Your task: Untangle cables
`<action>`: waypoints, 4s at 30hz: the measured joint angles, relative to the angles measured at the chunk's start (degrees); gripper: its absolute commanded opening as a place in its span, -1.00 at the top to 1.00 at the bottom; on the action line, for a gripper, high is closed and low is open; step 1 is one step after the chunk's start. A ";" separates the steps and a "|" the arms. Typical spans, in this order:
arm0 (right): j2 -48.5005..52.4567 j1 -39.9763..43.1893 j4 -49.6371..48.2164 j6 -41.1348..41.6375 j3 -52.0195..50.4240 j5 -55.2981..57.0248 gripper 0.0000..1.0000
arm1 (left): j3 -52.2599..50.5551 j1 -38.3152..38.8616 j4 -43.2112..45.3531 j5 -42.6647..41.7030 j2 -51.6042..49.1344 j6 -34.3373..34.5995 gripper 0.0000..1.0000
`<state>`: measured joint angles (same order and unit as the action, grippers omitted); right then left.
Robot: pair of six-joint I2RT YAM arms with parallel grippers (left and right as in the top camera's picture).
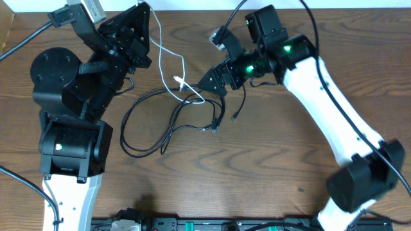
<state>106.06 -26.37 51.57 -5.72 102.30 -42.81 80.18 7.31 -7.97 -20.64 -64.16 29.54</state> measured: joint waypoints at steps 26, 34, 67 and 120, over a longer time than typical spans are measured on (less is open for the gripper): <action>4.39 5.46 -4.68 14.58 -0.26 22.73 0.98 | 0.00 0.00 0.46 0.04 0.00 -0.02 0.85; 3.10 9.03 -4.17 15.41 -0.26 19.37 -0.98 | 0.00 -0.04 9.42 0.04 -0.02 0.26 0.85; 11.63 0.00 -59.45 21.55 -0.87 6.67 0.98 | 1.55 -0.04 8.59 -1.97 5.27 7.43 0.85; -8.31 39.26 16.39 15.89 -0.04 33.16 -0.90 | 1.70 30.51 -0.63 1.05 -37.83 -10.23 -0.96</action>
<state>97.76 12.88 67.96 10.17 102.26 -9.65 81.89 37.82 -8.60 -19.59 -102.00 19.31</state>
